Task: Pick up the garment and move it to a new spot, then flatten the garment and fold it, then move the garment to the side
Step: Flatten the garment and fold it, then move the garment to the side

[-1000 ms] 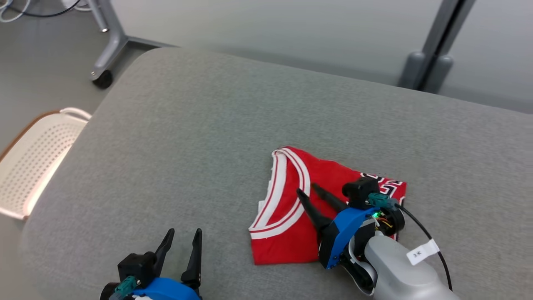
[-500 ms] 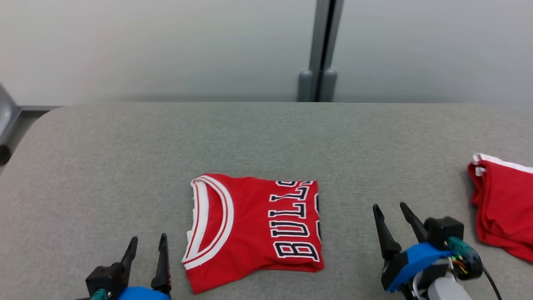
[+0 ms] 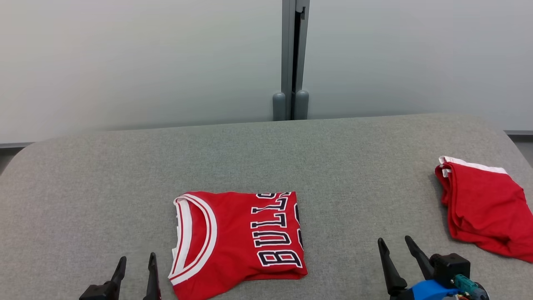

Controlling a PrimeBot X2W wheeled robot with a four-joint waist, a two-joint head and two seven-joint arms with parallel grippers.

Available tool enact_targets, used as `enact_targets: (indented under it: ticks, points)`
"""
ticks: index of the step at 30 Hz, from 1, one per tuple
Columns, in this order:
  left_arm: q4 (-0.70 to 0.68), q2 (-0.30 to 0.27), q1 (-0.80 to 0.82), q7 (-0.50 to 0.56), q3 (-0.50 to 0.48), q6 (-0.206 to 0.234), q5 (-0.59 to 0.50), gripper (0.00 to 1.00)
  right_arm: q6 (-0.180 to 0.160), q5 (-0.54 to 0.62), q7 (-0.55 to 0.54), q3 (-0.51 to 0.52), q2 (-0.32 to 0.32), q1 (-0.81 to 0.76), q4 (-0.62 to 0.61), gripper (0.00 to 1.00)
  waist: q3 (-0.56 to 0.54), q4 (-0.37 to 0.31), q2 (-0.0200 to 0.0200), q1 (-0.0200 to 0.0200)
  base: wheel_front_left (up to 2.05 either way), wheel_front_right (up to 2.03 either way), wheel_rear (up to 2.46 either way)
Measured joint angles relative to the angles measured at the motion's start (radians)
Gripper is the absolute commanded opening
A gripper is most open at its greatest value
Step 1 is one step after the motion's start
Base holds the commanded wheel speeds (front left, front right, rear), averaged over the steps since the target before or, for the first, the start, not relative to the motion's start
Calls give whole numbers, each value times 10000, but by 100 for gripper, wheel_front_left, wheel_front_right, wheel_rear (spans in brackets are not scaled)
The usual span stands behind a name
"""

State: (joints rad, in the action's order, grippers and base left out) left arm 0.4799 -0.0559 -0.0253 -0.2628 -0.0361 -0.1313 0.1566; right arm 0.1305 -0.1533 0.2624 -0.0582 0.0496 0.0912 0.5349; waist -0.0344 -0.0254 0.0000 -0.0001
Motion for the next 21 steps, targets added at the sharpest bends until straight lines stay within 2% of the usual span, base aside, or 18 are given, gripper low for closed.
enact_targets:
  ticks: [6,10,14,16,21]
  points:
    - [-25,27,-55,0,144,0,-98,100,0,-293,0,-278,0,16,119,100,55,196,0,1,0,0,0]
    - [-86,27,-17,0,372,0,-46,100,0,-623,0,-823,6,260,577,100,247,466,0,1,0,0,0]
    - [-92,-2,86,0,849,0,132,100,0,-1336,0,-1542,-17,1144,1206,100,464,906,0,1,0,0,0]
    - [-127,-90,266,0,1210,0,240,100,0,-1751,-2,-1643,-8,1675,1536,100,596,1220,1,3,0,0,0]
    - [-286,-483,543,0,1818,-2,639,100,0,-1833,2,-1622,-17,2861,2790,100,977,2104,2,2,0,0,0]
